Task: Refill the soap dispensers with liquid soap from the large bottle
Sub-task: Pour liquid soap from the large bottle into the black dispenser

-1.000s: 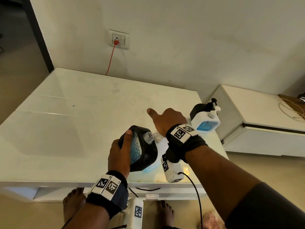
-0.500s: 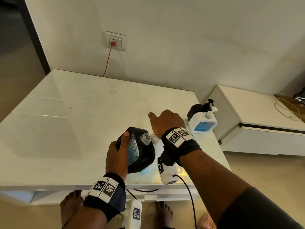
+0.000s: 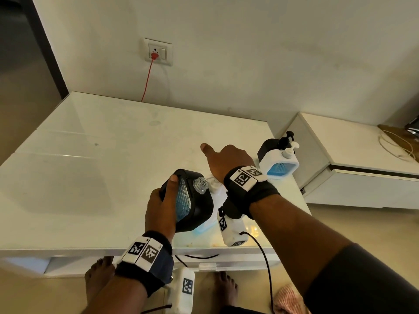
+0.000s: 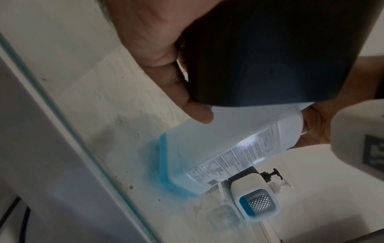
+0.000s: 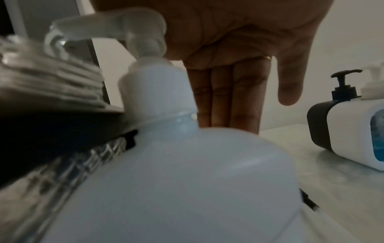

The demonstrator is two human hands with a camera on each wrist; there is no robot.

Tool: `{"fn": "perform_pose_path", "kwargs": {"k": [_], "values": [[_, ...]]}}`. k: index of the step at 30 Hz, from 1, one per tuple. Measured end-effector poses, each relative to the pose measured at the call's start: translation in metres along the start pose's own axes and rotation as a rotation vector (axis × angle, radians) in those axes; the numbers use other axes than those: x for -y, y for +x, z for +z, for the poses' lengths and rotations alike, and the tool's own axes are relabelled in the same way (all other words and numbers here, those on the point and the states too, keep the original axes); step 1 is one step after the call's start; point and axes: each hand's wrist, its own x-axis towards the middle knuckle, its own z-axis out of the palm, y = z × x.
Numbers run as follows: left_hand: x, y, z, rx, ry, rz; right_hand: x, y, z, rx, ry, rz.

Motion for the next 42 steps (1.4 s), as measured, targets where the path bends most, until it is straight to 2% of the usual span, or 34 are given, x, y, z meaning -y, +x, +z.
{"fn": "perform_pose_path", "kwargs": {"k": [7, 13, 25, 33, 42], "values": [[0.000, 0.000, -0.002, -0.013, -0.003, -0.009, -0.001, -0.006, 0.003, -0.037, 0.000, 0.005], [0.000, 0.001, -0.002, 0.004, 0.011, 0.004, 0.003, -0.003, -0.011, 0.097, 0.029, -0.021], [-0.004, -0.005, -0.001, -0.016, -0.023, -0.039, 0.001, -0.005, 0.004, -0.058, 0.023, 0.006], [-0.007, -0.005, 0.001, -0.003, -0.024, -0.030, 0.002, -0.003, -0.008, 0.105, 0.085, 0.016], [-0.008, -0.009, 0.001, 0.004, -0.049, -0.056, -0.001, 0.000, 0.006, -0.047, 0.038, 0.067]]}}
